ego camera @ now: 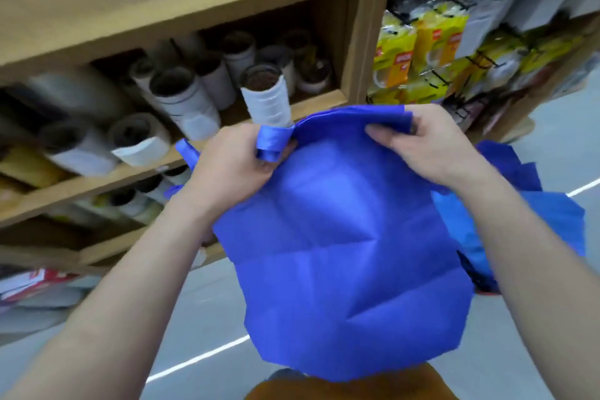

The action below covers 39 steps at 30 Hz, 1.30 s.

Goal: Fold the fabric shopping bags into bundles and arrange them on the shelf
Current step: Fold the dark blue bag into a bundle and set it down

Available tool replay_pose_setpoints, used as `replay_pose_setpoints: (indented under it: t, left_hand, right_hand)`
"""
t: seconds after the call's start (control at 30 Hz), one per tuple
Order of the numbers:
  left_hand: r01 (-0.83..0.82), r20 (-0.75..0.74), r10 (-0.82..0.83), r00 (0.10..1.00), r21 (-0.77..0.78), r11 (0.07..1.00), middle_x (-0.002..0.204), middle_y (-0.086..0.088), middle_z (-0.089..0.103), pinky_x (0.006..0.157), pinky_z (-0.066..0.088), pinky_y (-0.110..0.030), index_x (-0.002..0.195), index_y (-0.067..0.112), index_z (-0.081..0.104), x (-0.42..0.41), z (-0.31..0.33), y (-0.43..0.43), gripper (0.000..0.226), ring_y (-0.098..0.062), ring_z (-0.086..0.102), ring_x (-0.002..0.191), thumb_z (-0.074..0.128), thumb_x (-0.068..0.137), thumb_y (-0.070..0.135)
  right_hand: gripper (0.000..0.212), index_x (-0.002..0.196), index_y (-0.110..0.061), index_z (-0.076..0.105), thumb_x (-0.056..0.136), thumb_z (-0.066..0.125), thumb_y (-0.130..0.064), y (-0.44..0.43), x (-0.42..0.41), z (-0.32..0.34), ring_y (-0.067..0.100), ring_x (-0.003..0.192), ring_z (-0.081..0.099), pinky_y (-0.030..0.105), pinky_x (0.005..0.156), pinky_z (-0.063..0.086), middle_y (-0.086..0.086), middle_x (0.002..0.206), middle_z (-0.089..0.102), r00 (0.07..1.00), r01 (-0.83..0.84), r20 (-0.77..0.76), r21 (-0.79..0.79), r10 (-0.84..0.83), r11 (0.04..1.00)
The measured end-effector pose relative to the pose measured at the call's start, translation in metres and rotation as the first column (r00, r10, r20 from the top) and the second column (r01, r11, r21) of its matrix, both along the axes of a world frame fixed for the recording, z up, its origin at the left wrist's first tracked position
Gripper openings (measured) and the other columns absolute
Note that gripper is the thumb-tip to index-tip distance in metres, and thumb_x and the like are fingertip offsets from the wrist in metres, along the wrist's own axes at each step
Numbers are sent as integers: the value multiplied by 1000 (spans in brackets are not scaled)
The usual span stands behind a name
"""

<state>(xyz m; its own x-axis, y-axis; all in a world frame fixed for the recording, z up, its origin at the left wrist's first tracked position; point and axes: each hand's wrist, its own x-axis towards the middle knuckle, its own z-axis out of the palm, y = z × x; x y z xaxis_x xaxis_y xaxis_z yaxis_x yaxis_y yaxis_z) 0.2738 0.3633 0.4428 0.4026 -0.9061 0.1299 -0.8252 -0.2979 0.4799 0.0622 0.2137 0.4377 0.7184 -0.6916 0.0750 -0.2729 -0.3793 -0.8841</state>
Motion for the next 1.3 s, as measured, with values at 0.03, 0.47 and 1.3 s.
replay_pose_setpoints:
  t: [0.03, 0.47, 1.3]
  left_hand:
    - [-17, 10, 17, 1000, 3, 1000, 50, 6, 40, 53, 25, -36, 58, 27, 42, 12, 8, 17, 40, -23, 39, 56, 59, 87, 48]
    - [-418, 581, 428, 692, -159, 894, 85, -19, 64, 60, 37, -40, 95, 12, 55, 143, 101, 180, 7, -46, 58, 82, 56, 91, 18]
    - [-435, 275, 344, 898, 426, 793, 162, 19, -5, 118, 3, -56, 128, 77, -11, 343, 75, 153, 70, -12, -5, 150, 5, 63, 96]
  right_hand:
    - [14, 93, -38, 72, 92, 68, -24, 11, 18, 4, -7, 82, 63, 29, 79, 55, -21, 88, 73, 998, 47, 51, -21, -46, 999]
    - [18, 87, -32, 69, 90, 68, -14, 81, 209, 77, -7, 74, 61, 19, 70, 49, -24, 77, 70, 902, -83, 421, -51, 97, 995]
    - [85, 155, -19, 15, 88, 67, -26, 32, 492, 114, 32, 140, 25, 40, 112, 26, 12, 155, 21, 987, -145, -10, -460, 158, 876]
